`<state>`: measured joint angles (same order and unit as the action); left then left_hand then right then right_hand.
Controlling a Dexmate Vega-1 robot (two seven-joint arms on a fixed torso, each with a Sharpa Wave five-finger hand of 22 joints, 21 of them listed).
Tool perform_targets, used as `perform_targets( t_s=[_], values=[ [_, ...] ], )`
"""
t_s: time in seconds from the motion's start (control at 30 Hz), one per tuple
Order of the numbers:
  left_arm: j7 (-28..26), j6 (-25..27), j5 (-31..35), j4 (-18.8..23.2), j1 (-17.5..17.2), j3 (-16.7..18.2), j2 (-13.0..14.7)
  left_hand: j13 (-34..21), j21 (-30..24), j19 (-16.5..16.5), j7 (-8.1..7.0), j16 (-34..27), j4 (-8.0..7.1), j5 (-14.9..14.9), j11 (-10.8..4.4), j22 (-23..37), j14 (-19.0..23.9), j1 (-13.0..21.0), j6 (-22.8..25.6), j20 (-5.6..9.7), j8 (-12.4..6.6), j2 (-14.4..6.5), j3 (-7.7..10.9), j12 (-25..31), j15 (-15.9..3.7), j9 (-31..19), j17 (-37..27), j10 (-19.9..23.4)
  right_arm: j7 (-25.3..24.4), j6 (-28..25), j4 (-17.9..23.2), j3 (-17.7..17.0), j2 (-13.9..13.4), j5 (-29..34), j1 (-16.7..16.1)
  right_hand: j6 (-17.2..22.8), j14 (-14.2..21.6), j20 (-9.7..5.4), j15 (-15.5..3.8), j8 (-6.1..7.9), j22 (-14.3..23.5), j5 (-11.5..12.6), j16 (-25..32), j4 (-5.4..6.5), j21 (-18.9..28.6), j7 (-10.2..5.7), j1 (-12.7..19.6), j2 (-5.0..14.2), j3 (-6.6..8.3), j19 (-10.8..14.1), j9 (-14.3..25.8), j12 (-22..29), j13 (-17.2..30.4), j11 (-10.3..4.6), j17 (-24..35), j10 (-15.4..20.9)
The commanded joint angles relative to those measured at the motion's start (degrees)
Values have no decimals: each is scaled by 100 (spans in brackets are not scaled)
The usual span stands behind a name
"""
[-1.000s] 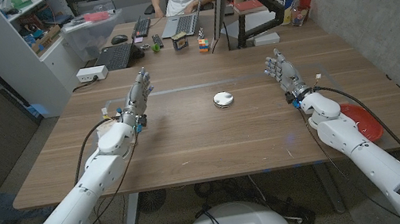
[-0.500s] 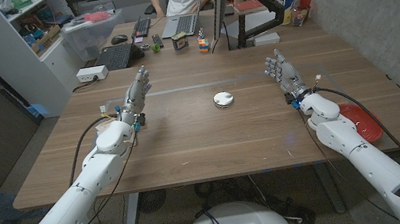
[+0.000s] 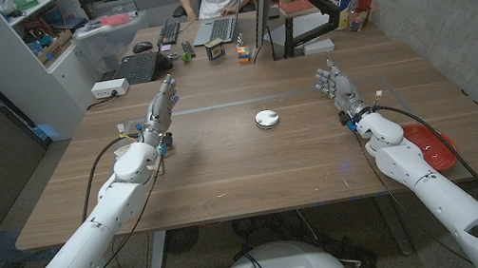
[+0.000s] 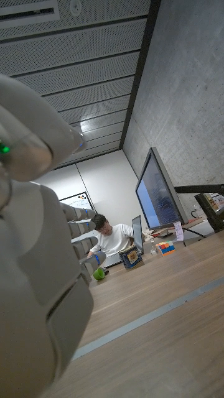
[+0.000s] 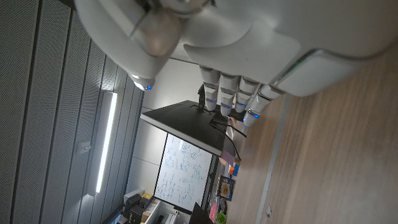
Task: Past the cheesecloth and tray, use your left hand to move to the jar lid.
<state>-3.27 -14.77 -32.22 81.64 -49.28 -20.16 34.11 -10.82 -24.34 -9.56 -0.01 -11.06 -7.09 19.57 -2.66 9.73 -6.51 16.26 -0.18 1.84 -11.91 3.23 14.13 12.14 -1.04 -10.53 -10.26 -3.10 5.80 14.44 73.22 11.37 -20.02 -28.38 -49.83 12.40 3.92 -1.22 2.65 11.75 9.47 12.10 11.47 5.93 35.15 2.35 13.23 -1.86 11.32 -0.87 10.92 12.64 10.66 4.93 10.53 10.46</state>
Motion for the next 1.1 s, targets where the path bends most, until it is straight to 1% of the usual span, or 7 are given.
perform_targets(
  t_s=[0.03,0.57,0.77,1.0,1.03,1.1],
  values=[
    [-22,-144,85,2,22,20,3,-5,16,-477,12,-57,48,45,-22,27,40,101,32,99,-28,-14,2,30,8,-15,-19,34,-70,55,35,15,33,33,-20,55,34,-8,2,22,31,39,16,-21,-11,5,24,67,5,10,11,36,14,17,11,52],
    [-107,-203,321,123,54,-18,75,-7,73,-428,-17,-51,116,77,-56,26,96,227,145,49,-48,-59,23,41,-7,-16,-15,113,-88,151,46,27,60,17,-62,76,59,4,4,13,32,33,12,-32,-64,-15,17,61,-12,19,7,38,13,19,7,76],
    [-95,-238,376,111,94,-36,81,-7,101,-412,-26,-55,172,95,-51,24,141,326,189,30,-57,-81,49,45,-23,-17,-12,145,-124,167,78,15,57,13,-94,80,67,12,-14,10,33,32,11,-36,-81,-25,13,56,-20,20,6,40,13,13,7,85],
    [-109,-306,502,37,180,-76,71,-7,131,-397,-38,-53,240,112,-72,22,172,440,210,4,-56,-90,75,47,-28,-17,-9,177,-147,189,81,26,70,19,-100,104,72,20,-11,12,34,31,6,-41,-115,-71,11,55,-27,4,5,39,12,-9,5,91],
    [-109,-308,503,36,180,-77,71,-7,135,-387,-52,-53,255,115,-75,22,177,464,221,2,-59,-90,79,48,-26,-17,-8,183,-148,190,80,27,69,19,-100,105,73,19,-13,12,34,31,6,-41,-116,-73,10,55,-28,6,4,40,12,-13,5,93],
    [-188,-306,625,55,203,-95,94,-7,149,-361,-136,-48,299,124,-80,21,189,536,250,14,-64,-90,93,47,-34,-17,-7,197,-144,201,82,30,71,17,-95,106,71,21,-13,11,34,30,4,-42,-123,-78,10,56,-29,4,4,38,12,-13,5,92]
  ],
)
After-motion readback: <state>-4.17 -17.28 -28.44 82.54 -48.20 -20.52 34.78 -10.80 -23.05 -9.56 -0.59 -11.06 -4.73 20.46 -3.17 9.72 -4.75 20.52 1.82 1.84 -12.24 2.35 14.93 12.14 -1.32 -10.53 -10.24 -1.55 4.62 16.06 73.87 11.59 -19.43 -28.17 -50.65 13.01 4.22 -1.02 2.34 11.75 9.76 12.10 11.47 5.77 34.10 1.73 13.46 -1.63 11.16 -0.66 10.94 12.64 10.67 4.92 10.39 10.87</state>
